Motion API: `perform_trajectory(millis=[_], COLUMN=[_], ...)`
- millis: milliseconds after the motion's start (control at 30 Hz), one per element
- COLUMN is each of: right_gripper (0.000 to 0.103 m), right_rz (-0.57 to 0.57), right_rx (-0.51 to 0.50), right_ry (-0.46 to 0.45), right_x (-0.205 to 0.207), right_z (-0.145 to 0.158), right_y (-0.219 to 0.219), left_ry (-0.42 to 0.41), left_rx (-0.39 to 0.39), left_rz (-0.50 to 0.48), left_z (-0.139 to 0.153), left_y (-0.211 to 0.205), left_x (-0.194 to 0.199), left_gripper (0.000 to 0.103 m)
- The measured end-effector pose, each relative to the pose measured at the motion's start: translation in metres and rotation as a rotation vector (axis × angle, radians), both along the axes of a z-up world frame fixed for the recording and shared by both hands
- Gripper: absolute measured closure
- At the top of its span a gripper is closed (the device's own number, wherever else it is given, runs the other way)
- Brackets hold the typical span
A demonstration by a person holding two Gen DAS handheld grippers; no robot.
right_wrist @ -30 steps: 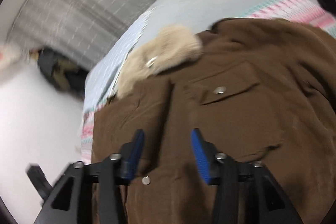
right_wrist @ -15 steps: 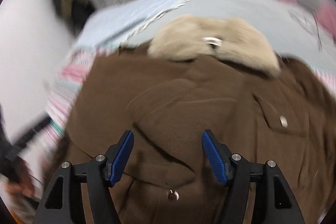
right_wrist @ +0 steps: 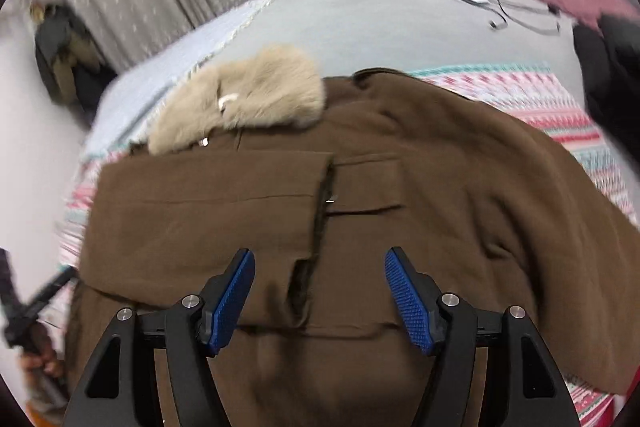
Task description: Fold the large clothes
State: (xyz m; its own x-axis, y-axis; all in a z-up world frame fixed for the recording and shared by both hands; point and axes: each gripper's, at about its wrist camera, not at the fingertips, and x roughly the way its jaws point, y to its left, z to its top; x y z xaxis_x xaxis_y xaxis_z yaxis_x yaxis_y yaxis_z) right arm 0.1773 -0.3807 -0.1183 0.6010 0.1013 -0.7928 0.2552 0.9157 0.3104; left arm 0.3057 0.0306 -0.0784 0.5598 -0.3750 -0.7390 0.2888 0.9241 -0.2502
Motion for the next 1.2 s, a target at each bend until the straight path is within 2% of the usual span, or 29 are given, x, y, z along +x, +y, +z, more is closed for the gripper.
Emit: perform_trajectory(millis=[67,167,233,333,400,433,467,533,600,633,700,800,833,900,933,1000,1033,1067,1100,1133,1167,1200], right_gripper=[0.029,0.027,0.027,0.029,0.058,0.087,0.093,0.095,0.095,0.095,0.094,0.091,0.09,0.088,0.081,0.056,0.039,0.036,0.036,0.036,0.036,0.036], right_rz=[-0.011,-0.015,0.002,-0.001,-0.007,-0.006,0.001,0.046,0.077,0.067,0.041,0.021,0.007,-0.036,-0.037,-0.004,0.017,0.029,0.036,0.036,0.04,0.028], right_rx=[0.116,0.263,0.293,0.278,0.249,0.216,0.174,0.138,0.072,0.033,-0.023,-0.135,-0.163,-0.183,-0.168,-0.125,-0.15,-0.192,-0.238,-0.293,-0.278,-0.207], right_ry=[-0.028,-0.03,-0.012,0.035,0.048,0.049,0.02,-0.123,-0.251,-0.256,-0.176,0.022,0.032,-0.015,-0.037,-0.111,-0.129,-0.115,-0.062,0.069,0.122,0.11], right_x=[-0.008,0.005,0.028,0.062,0.077,0.08,0.081,0.071,0.059,0.06,0.072,0.091,0.09,0.076,0.069,0.051,0.046,0.046,0.054,0.061,0.065,0.059], right_z=[0.002,-0.013,-0.029,-0.047,-0.052,-0.049,-0.039,-0.015,0.01,0.012,0.001,-0.036,-0.039,-0.033,-0.029,-0.02,-0.02,-0.022,-0.028,-0.048,-0.057,-0.06], right_y=[-0.016,-0.024,-0.018,-0.002,0.009,0.014,0.021,0.028,0.03,0.029,0.022,0.022,0.025,0.03,0.032,0.04,0.047,0.051,0.056,0.055,0.053,0.045], left_ry=[-0.026,-0.059,-0.071,-0.066,-0.05,-0.044,-0.038,-0.039,-0.025,-0.006,0.01,-0.021,-0.031,-0.044,-0.052,-0.052,-0.038,-0.026,-0.02,-0.023,-0.015,0.005], left_rx=[-0.008,-0.048,-0.077,-0.106,-0.123,-0.119,-0.106,-0.077,-0.028,-0.001,0.049,0.121,0.133,0.128,0.112,0.092,0.105,0.121,0.14,0.163,0.175,0.184], left_rz=[-0.003,-0.013,-0.023,-0.017,-0.019,-0.022,-0.031,-0.047,-0.062,-0.078,-0.115,-0.122,-0.124,-0.119,-0.117,-0.121,-0.121,-0.116,-0.112,-0.112,-0.117,-0.124], left_z=[0.002,0.005,0.005,0.0,-0.006,-0.008,-0.011,-0.012,-0.016,-0.021,-0.028,-0.029,-0.027,-0.023,-0.021,-0.022,-0.026,-0.03,-0.03,-0.028,-0.025,-0.022], left_y=[-0.001,-0.002,-0.003,-0.006,-0.008,-0.01,-0.014,-0.02,-0.028,-0.033,-0.044,-0.053,-0.054,-0.053,-0.052,-0.049,-0.05,-0.051,-0.054,-0.058,-0.06,-0.063], left_x=[-0.002,-0.003,-0.001,0.003,0.006,0.007,0.008,0.007,0.007,0.007,0.004,-0.001,-0.003,-0.004,-0.004,-0.005,-0.003,-0.002,-0.002,-0.005,-0.008,-0.011], left_gripper=[0.051,0.051,0.051,0.051,0.051,0.051,0.051,0.051,0.051,0.051,0.051,0.049,0.049,0.048,0.047,0.041,0.041,0.041,0.041,0.036,0.031,0.02])
